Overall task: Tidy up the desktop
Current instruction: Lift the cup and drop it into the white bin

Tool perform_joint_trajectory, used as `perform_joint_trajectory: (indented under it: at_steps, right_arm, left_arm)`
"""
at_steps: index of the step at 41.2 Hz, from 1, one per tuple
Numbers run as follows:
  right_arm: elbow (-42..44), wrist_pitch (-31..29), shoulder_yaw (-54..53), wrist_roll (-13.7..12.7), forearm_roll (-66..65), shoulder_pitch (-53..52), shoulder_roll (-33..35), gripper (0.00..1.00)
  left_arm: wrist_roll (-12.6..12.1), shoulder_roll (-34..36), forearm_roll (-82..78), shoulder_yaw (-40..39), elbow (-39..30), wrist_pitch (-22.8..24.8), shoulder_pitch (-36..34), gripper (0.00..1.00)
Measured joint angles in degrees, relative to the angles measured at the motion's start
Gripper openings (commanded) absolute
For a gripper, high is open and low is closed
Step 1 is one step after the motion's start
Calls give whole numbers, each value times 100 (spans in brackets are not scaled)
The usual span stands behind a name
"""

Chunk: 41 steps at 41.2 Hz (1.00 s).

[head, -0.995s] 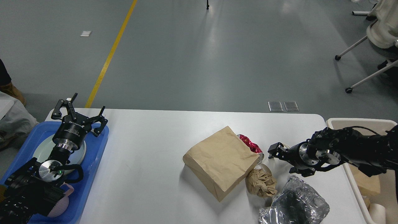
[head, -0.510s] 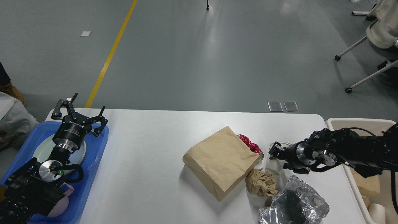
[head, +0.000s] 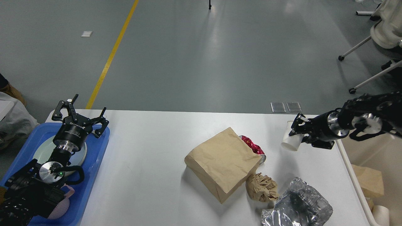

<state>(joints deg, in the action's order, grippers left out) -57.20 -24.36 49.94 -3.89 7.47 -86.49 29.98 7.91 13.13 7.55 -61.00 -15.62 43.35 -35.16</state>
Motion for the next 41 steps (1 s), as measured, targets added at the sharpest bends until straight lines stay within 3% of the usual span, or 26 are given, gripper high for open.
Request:
perform_joint_trajectory:
  at_steps: [9,13,19,24,26,30,31,32,41]
  right_arm:
    - [-473,-1272,11,2,-10,-1456,1096,0]
    - [-547,-1562,7,2,-52,-1973,1450,0]
    - [-111,-1246,214,2,-118,-1823,1655,0]
    - [582,-198,443,12,-77,-621,1707,0]
    - [802,195,420,10,-69,-146,1704,18]
    - [1283,1024,343,28,-53,898,1667,69]
    - [1386,1195,319,30,-51,1123,1648,92]
    - [1587,1537,238,40,-46,1599,1584,100]
    - [2348,2179,-321,55,-42,3168,1060,100]
  left_arm:
    - [0,0,1,0,2,0,0,96]
    - [0,1,2,0,2,0,0,96]
    - [0,2,2,0,2,0,0,96]
    - [0,1,2,0,-6,6,0,96]
    - [0,1,2,0,-7,7,0,96]
    - [0,1,3,0,-2,6,0,96]
    - [0,0,2,0,-3,6,0,96]
    - [0,1,2,0,-1,6,-1,96]
    - [0,0,2,0,-1,4,0,96]
